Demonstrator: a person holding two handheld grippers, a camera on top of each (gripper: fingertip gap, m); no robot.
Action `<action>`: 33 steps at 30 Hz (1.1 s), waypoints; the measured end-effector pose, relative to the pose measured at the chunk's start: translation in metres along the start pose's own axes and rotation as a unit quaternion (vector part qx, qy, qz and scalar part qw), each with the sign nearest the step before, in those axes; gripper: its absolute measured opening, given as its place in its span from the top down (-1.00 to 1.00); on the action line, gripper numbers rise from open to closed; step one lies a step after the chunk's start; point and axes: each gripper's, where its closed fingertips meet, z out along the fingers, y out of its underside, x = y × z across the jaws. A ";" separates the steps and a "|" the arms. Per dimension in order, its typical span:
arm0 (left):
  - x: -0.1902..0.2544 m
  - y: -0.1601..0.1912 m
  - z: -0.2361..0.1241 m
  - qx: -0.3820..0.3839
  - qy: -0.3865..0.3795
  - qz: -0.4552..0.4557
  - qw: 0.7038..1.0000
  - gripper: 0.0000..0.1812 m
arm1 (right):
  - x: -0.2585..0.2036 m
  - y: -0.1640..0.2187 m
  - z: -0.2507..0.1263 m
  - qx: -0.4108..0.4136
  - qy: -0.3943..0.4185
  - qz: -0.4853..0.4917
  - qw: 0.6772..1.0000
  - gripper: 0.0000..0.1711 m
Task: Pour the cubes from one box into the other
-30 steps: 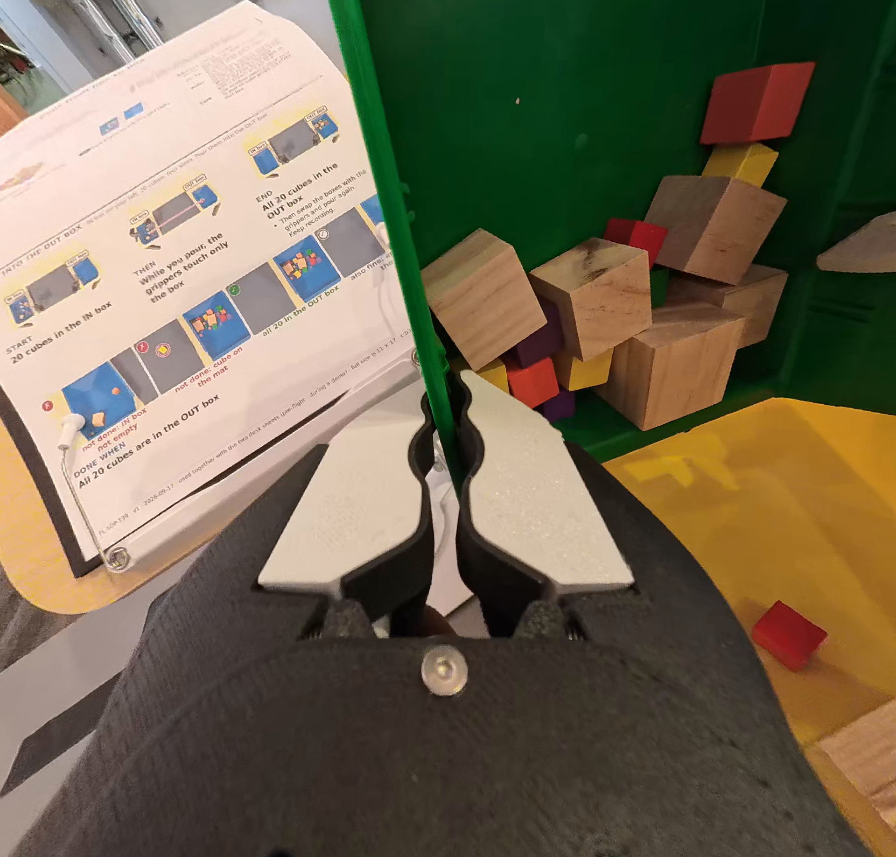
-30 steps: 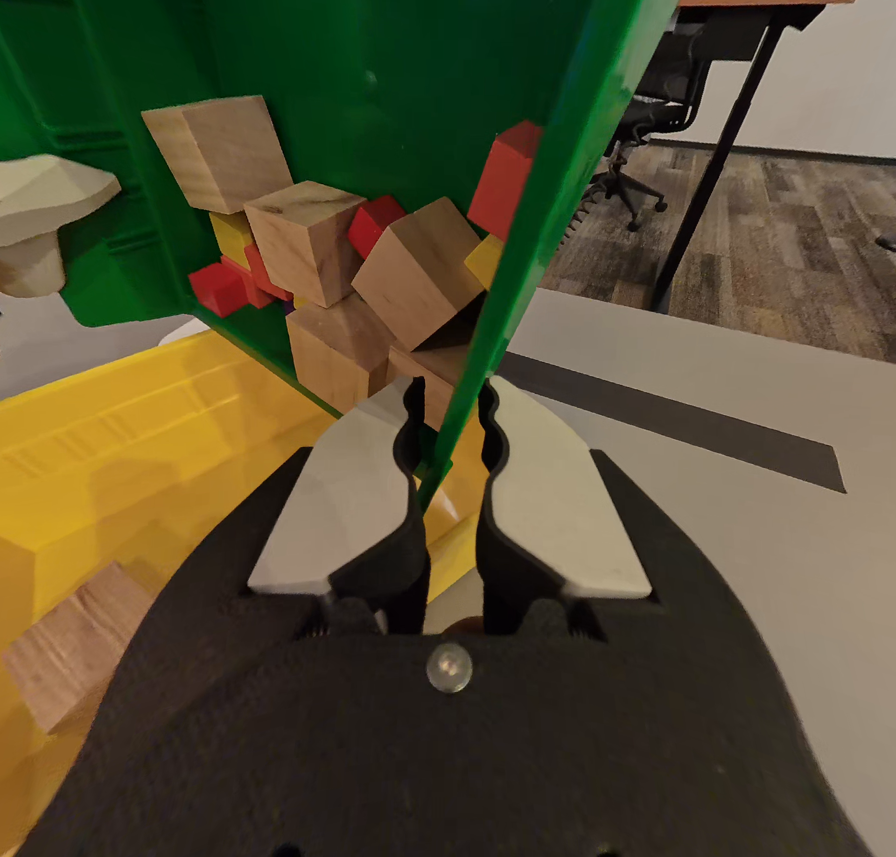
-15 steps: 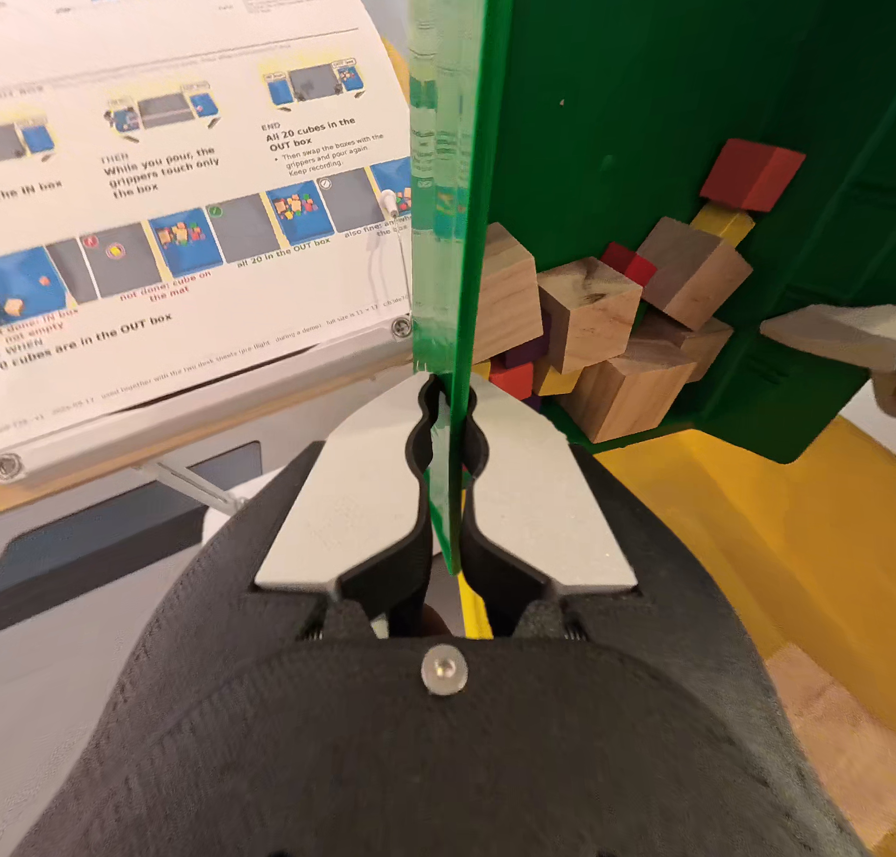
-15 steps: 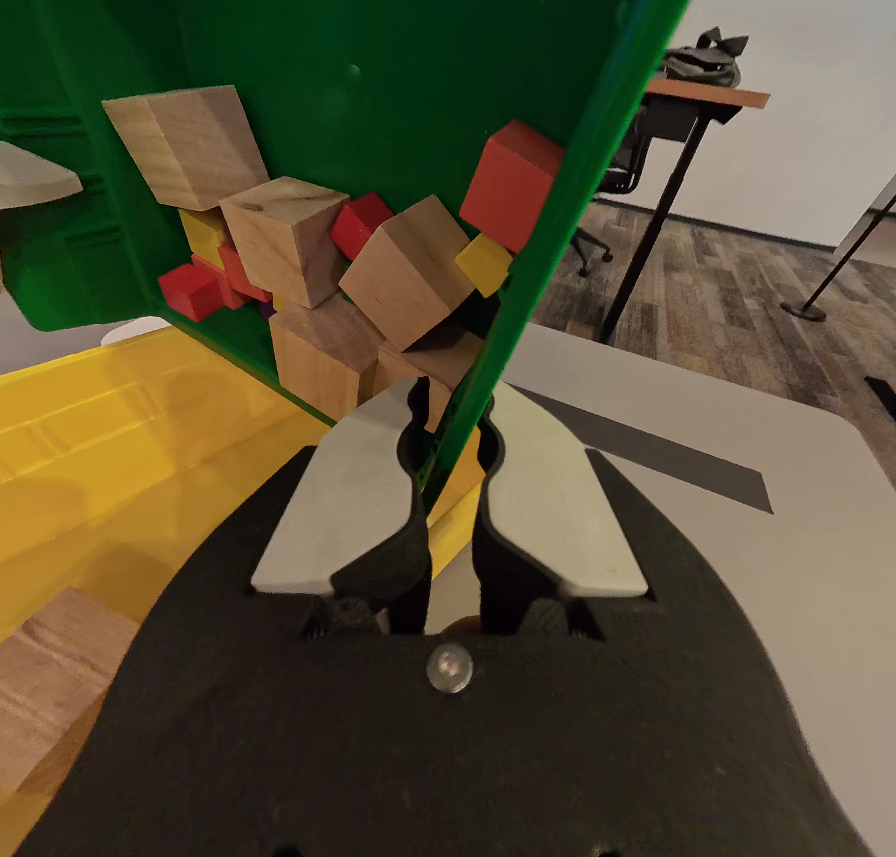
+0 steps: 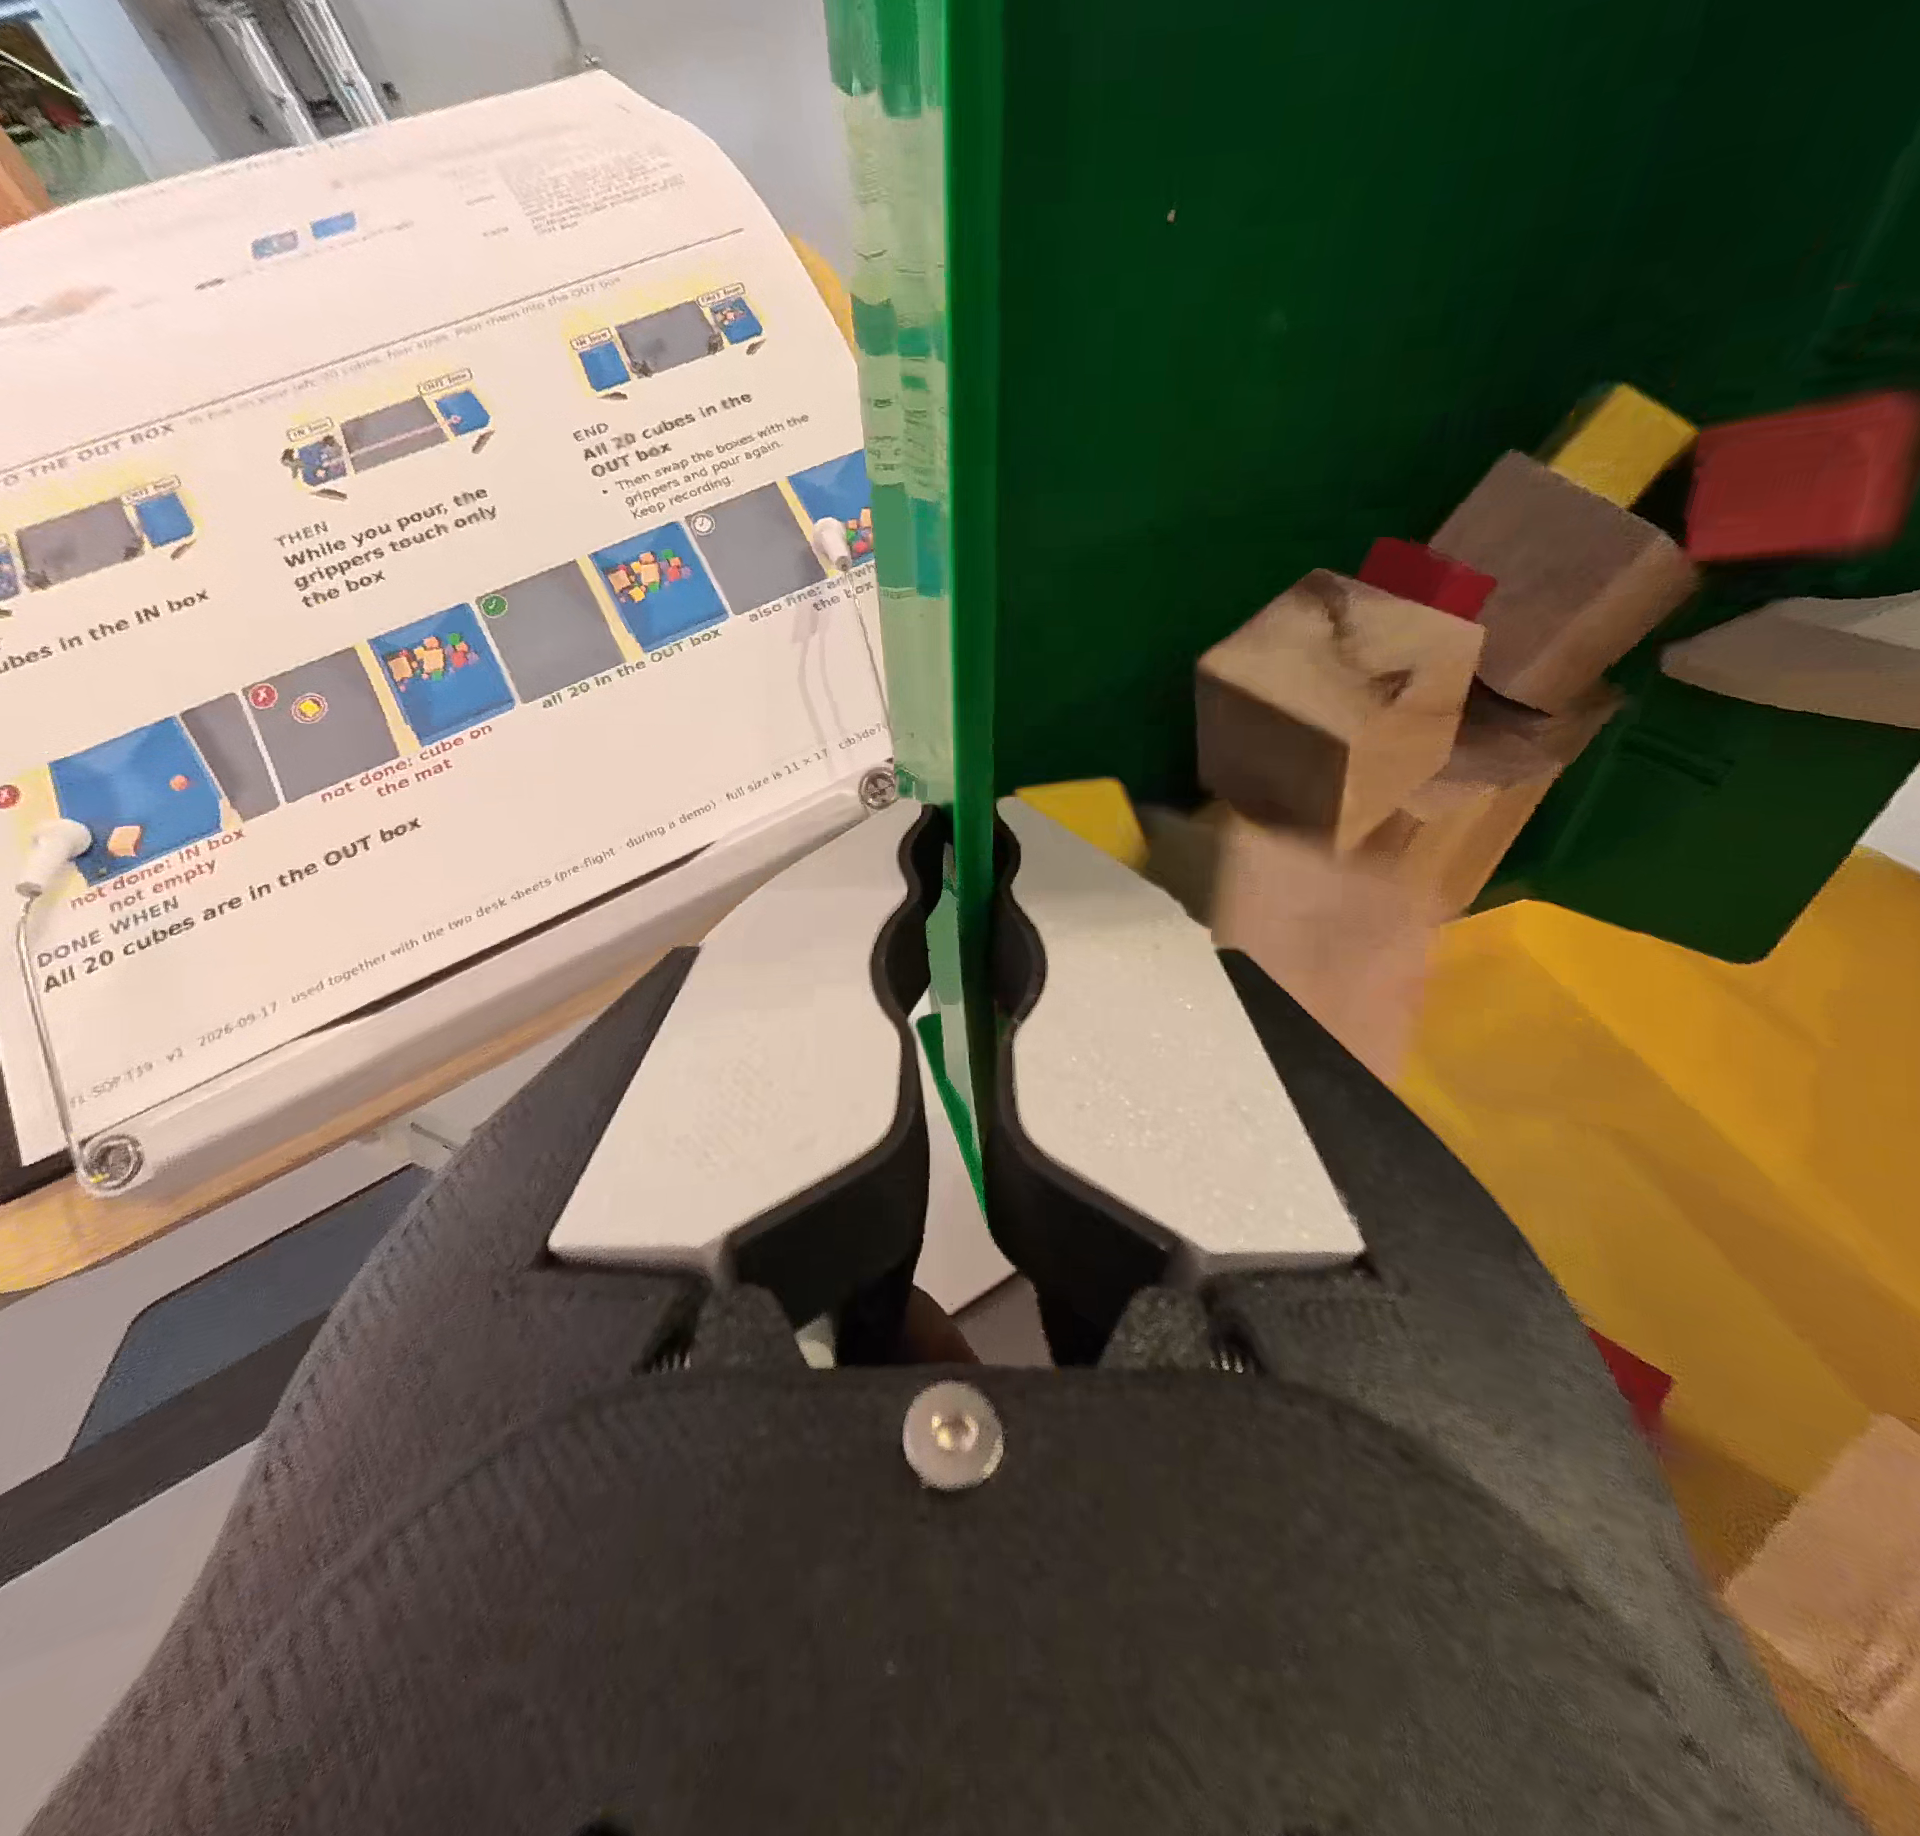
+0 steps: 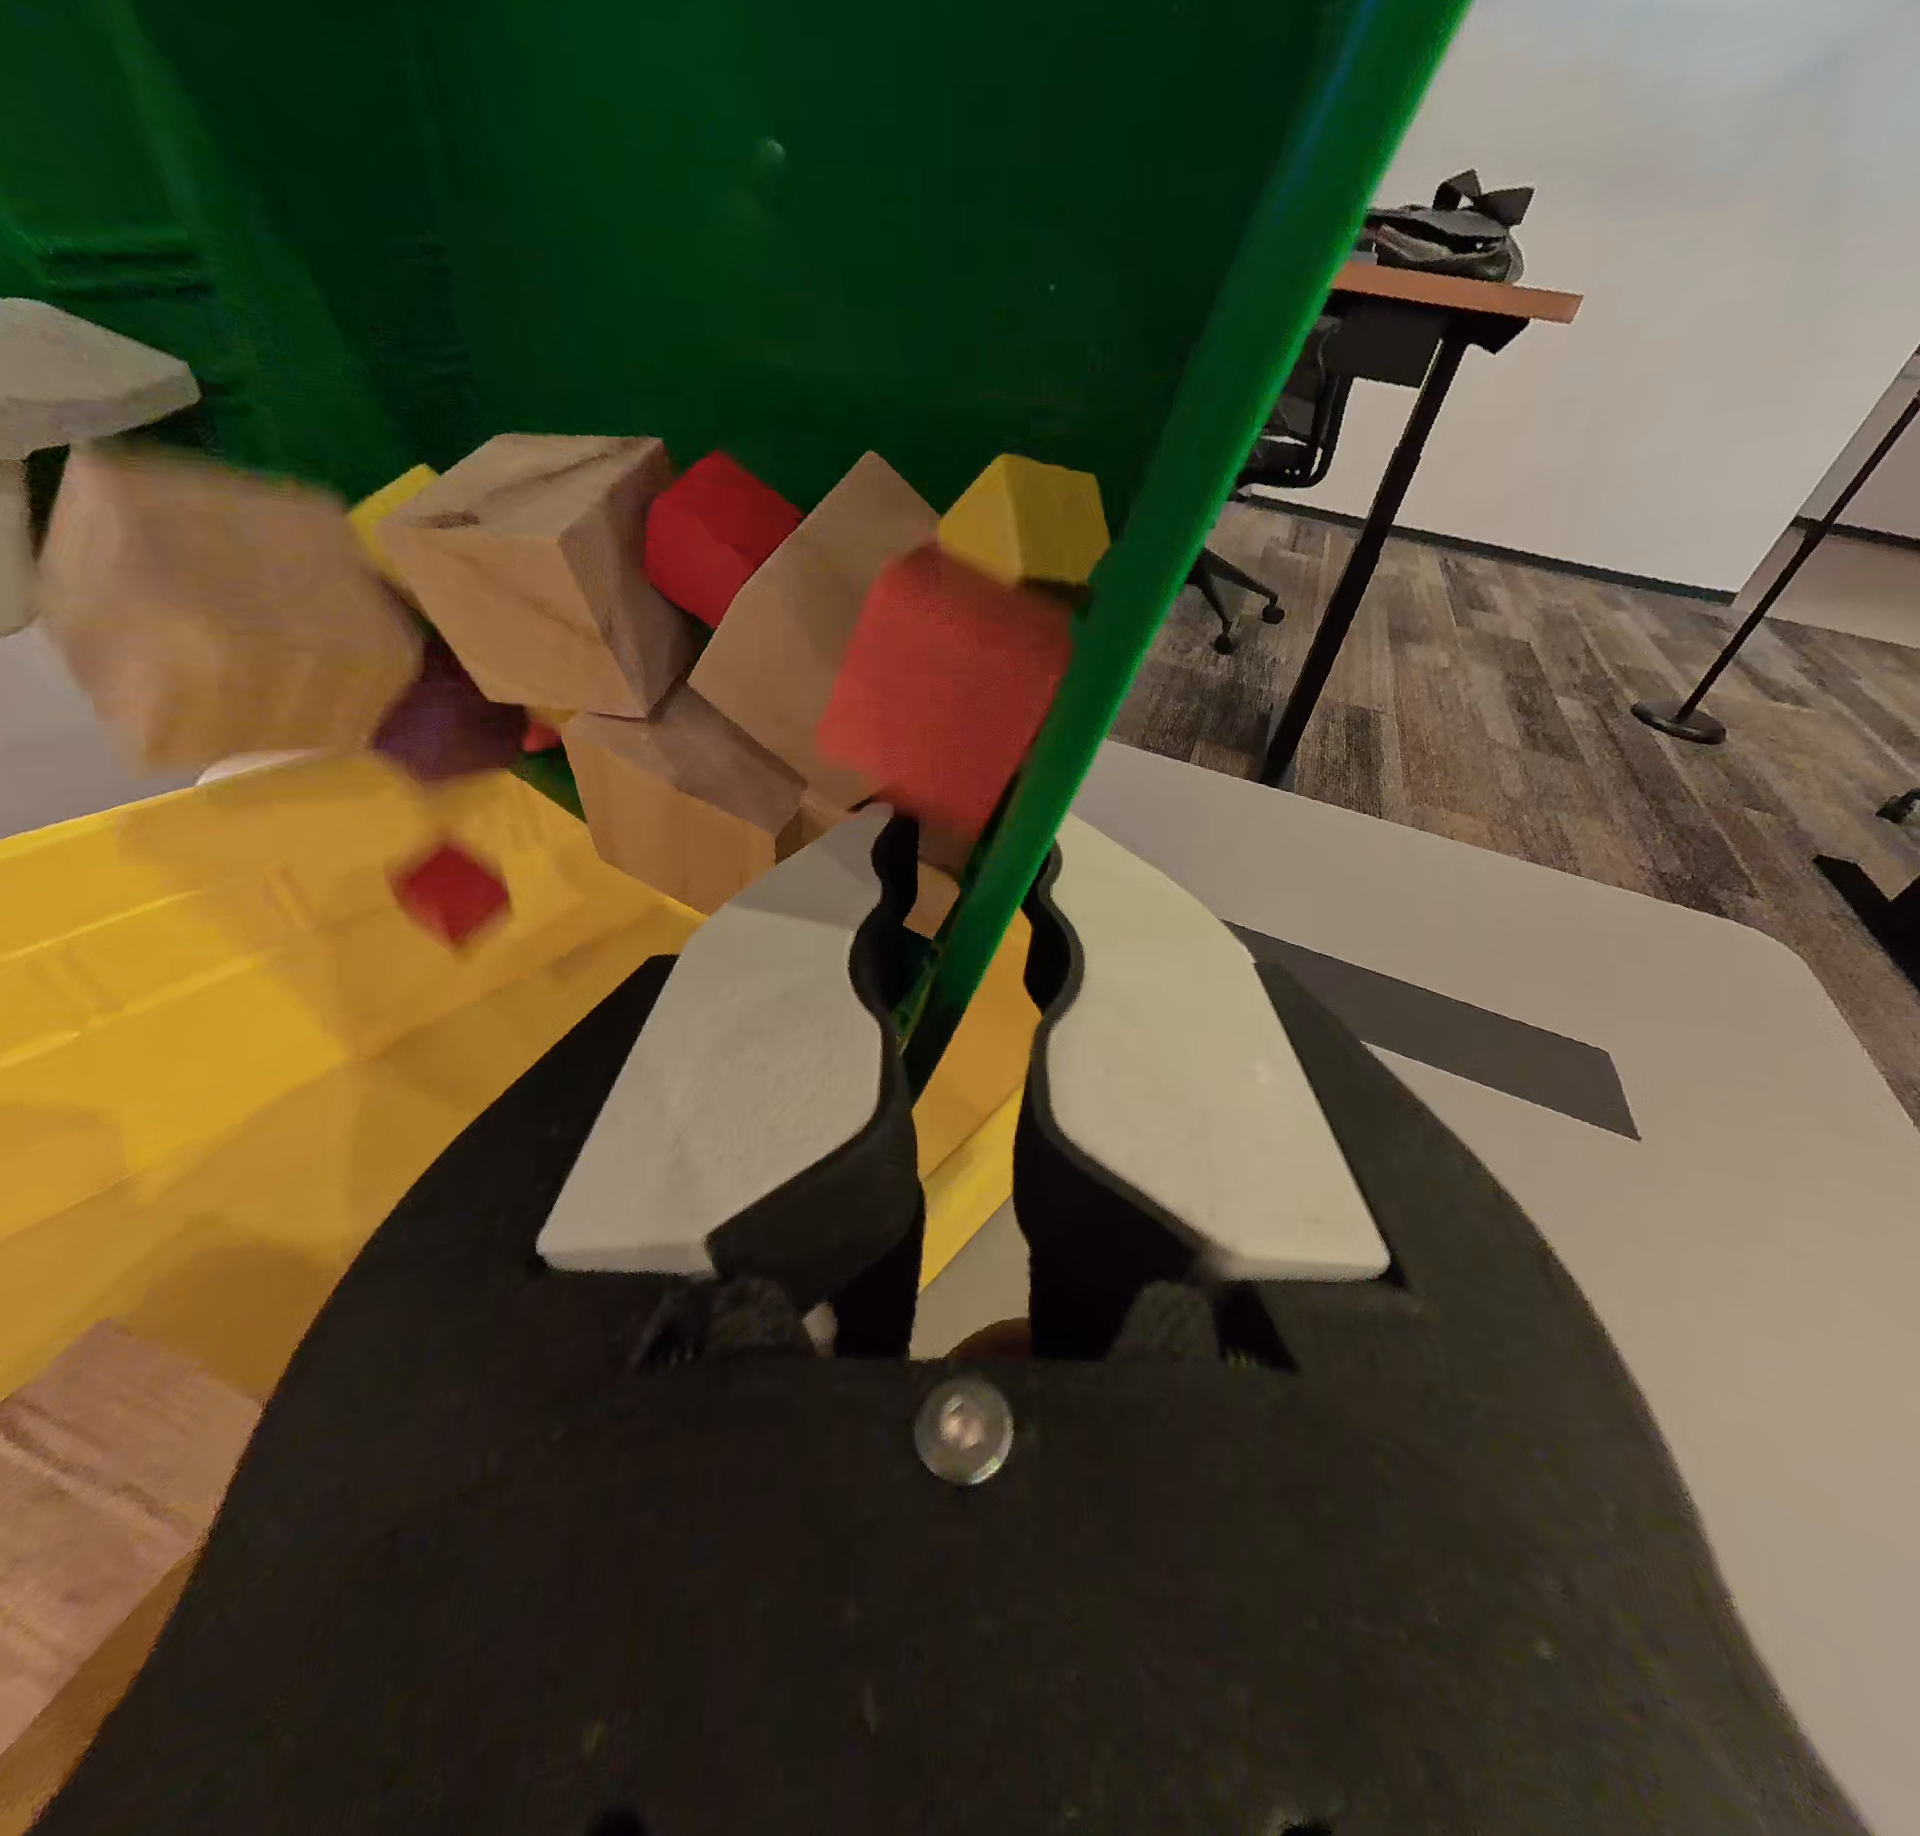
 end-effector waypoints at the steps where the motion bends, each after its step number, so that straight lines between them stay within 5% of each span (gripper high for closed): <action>1: 0.000 0.000 0.001 0.002 0.000 0.004 1.000 0.93 | 0.001 0.001 0.001 -0.002 0.002 0.001 1.000 0.85; 15: 0.003 -0.004 0.007 0.032 -0.016 0.022 0.999 0.94 | 0.005 -0.001 -0.001 0.012 0.013 -0.036 0.999 0.82; 33: 0.001 -0.012 0.014 0.051 -0.017 0.020 0.998 0.95 | -0.011 0.020 -0.009 -0.064 -0.104 -0.088 0.989 0.66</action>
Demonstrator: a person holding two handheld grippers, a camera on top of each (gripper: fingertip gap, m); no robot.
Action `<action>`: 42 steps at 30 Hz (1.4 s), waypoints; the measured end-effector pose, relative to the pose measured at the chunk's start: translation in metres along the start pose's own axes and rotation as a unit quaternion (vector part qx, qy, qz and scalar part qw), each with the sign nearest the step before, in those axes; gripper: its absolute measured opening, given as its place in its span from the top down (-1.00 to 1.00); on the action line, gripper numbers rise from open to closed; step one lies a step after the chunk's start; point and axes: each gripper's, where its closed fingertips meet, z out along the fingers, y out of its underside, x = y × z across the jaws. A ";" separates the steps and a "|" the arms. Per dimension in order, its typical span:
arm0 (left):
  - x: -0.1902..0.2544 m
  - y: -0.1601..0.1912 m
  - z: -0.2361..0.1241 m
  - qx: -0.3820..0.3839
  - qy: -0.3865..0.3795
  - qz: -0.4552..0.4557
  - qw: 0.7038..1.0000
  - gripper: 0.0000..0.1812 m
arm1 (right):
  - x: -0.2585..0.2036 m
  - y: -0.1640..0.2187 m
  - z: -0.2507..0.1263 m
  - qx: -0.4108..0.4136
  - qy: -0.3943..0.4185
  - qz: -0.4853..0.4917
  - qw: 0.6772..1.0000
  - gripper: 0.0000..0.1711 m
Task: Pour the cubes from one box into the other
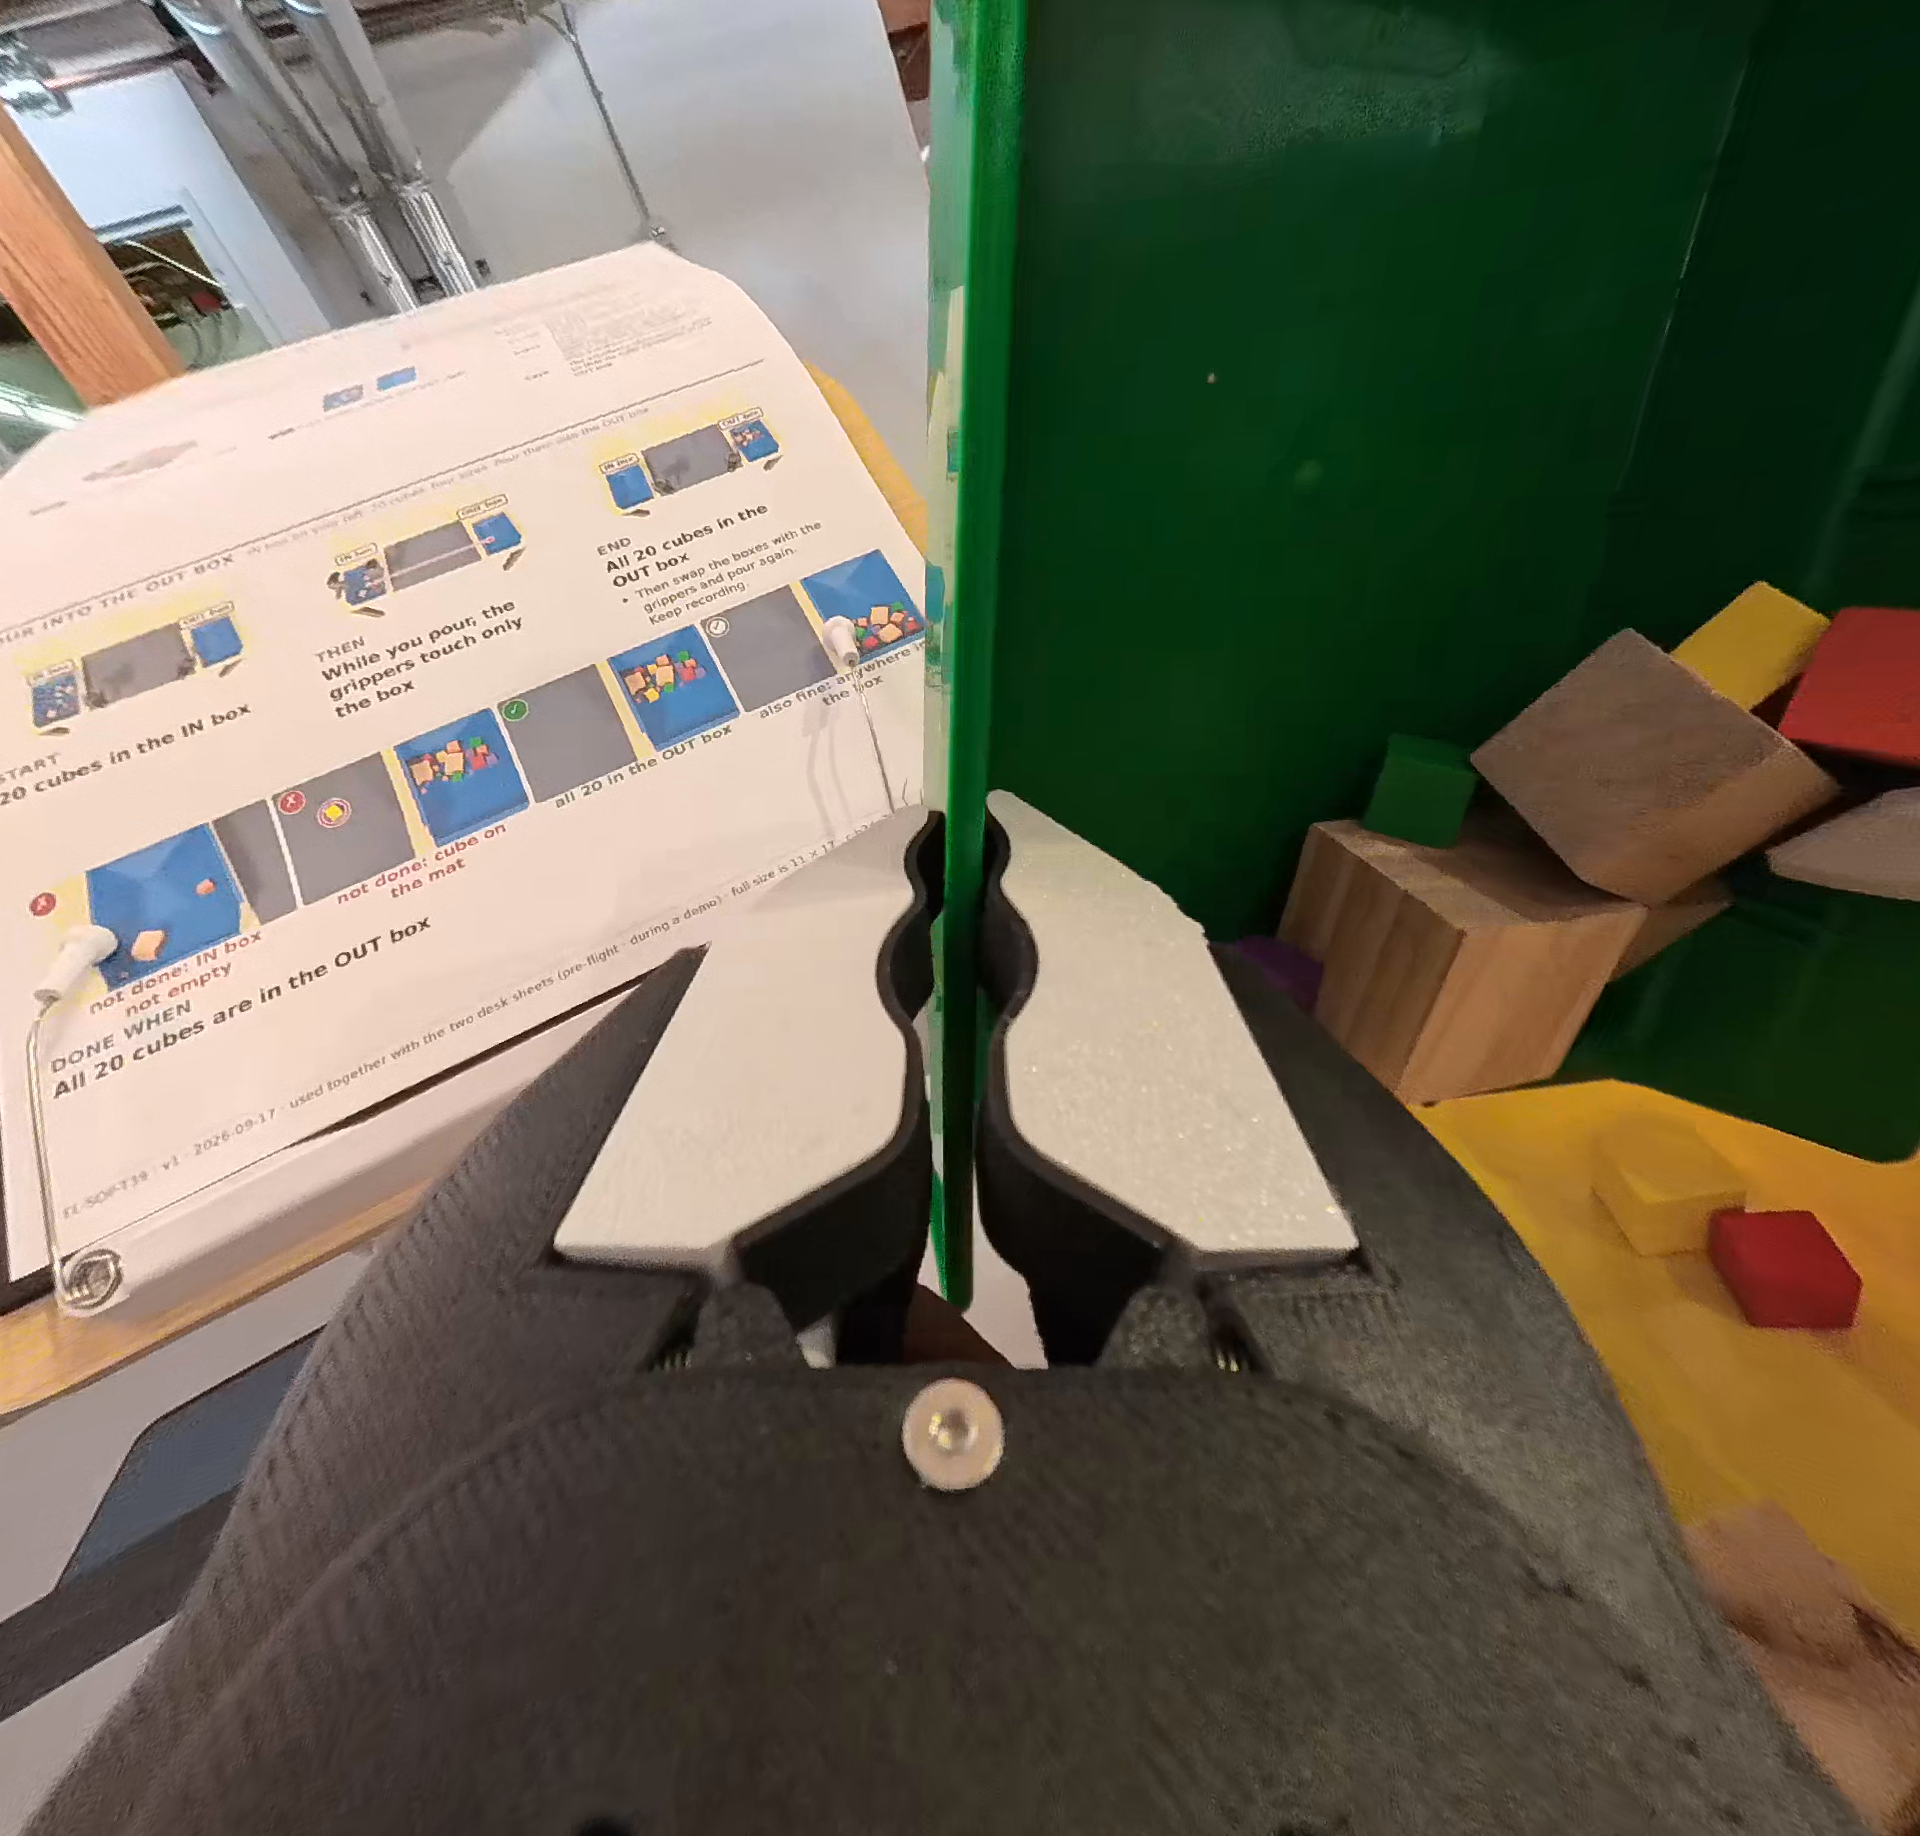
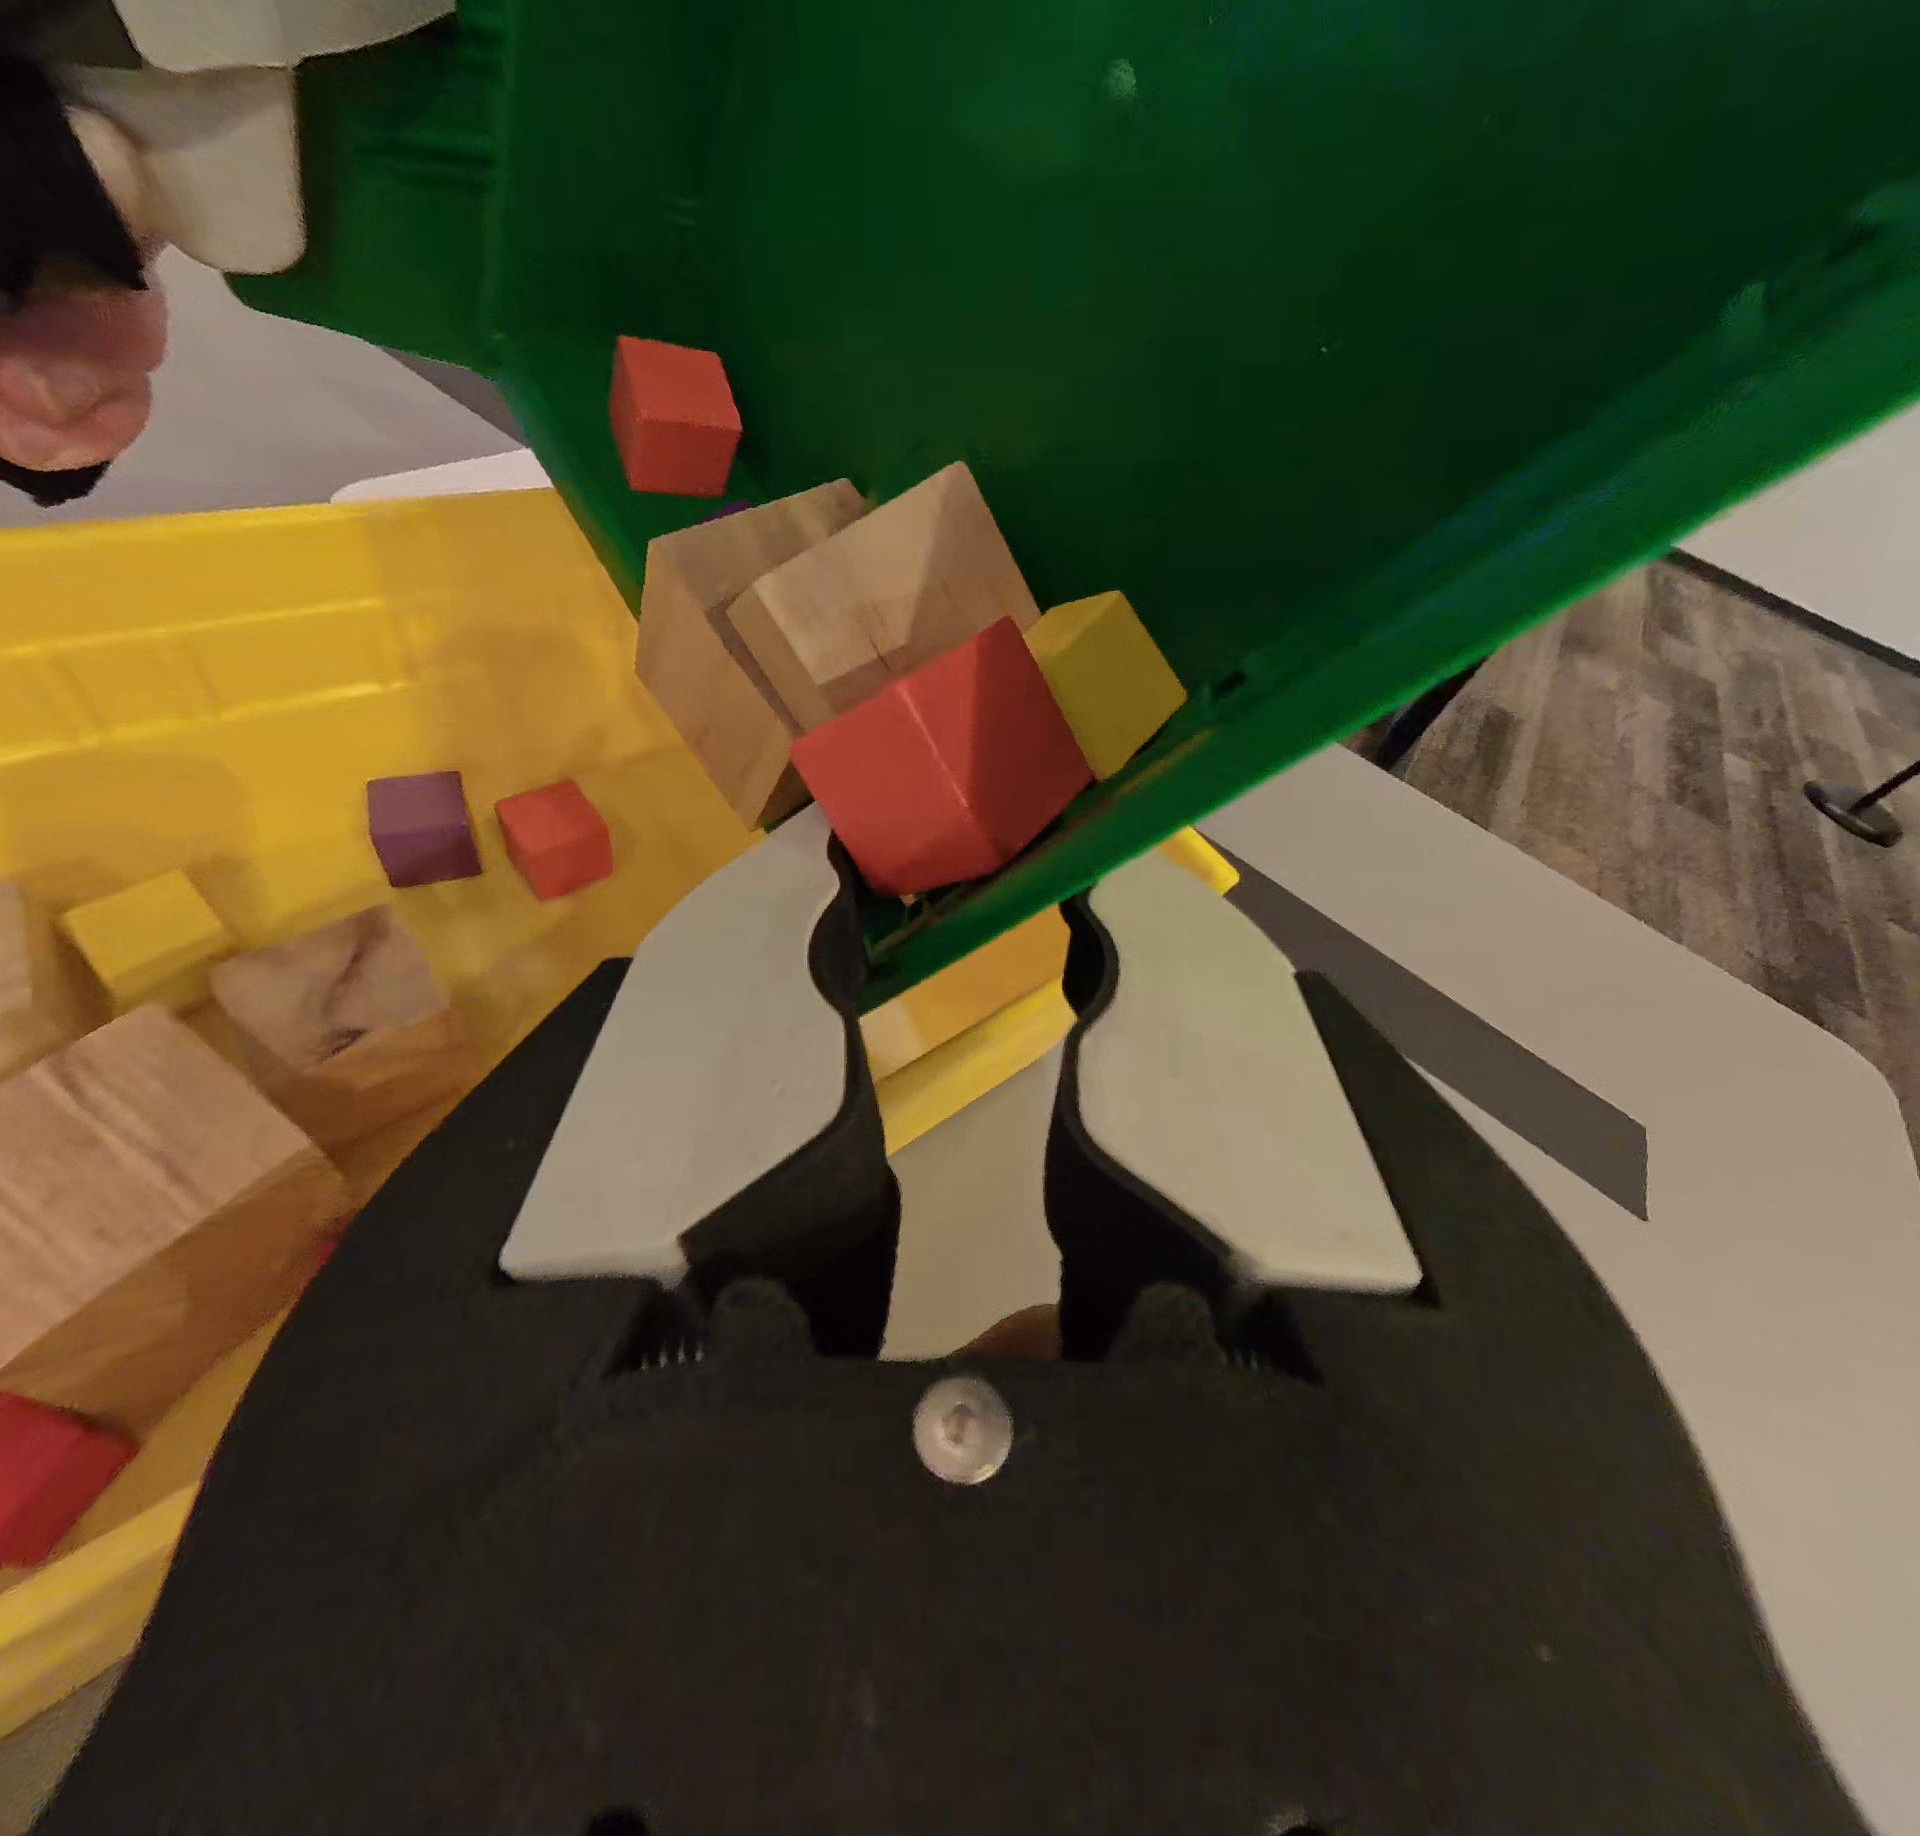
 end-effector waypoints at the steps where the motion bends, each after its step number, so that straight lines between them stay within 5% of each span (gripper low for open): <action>1: 0.000 0.001 0.000 -0.001 0.002 -0.004 1.000 0.95 | 0.000 -0.001 -0.001 -0.001 0.002 -0.005 1.000 0.66; 29: -0.002 0.007 -0.003 0.012 0.006 -0.013 1.000 0.94 | 0.030 -0.032 -0.006 0.023 0.079 -0.063 0.995 0.86; 42: -0.007 -0.025 -0.008 0.064 -0.002 0.006 0.998 0.93 | 0.038 -0.069 -0.025 0.082 0.135 -0.094 0.983 0.88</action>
